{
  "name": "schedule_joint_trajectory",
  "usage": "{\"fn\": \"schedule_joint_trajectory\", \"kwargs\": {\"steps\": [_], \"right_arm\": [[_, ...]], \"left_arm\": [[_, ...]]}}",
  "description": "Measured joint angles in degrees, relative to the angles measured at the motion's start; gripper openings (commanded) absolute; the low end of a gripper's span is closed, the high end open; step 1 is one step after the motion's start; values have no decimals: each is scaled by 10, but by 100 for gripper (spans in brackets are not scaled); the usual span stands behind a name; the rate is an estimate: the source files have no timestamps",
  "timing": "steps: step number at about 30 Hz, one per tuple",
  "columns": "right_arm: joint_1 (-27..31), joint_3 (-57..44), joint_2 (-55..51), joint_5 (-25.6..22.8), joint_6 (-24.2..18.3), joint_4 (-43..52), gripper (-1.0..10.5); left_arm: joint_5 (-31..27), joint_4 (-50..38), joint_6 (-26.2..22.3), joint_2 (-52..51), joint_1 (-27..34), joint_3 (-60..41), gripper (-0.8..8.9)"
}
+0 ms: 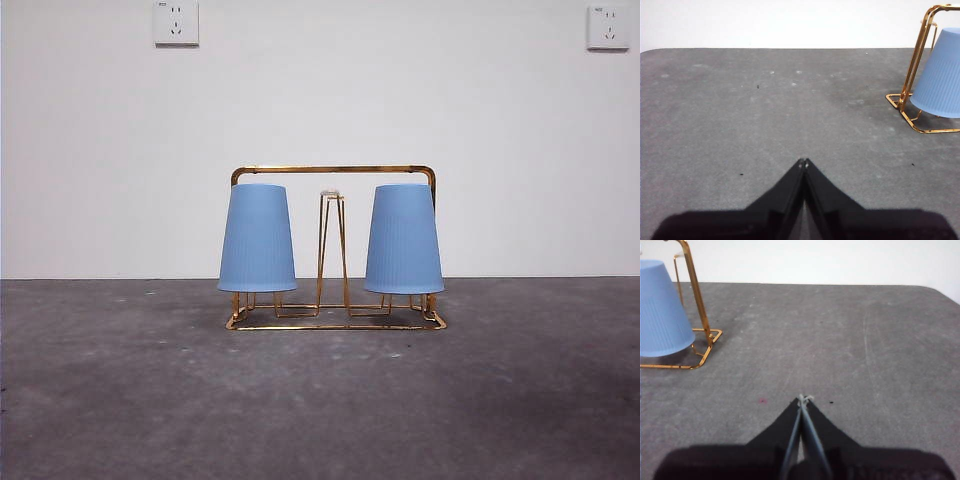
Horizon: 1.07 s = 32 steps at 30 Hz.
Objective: Pick up cup 1,put cup 1 in the cup rack,pick up cup 2,put cup 2 in the cup rack
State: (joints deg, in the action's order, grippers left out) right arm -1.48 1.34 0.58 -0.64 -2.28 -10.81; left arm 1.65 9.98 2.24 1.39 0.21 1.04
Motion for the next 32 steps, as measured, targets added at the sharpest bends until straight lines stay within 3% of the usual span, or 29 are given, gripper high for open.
{"fn": "schedule_joint_trajectory", "kwargs": {"steps": [32], "right_arm": [[0,0,0,0,10,0,2]], "left_arm": [[0,0,0,0,0,0,-3]]}}
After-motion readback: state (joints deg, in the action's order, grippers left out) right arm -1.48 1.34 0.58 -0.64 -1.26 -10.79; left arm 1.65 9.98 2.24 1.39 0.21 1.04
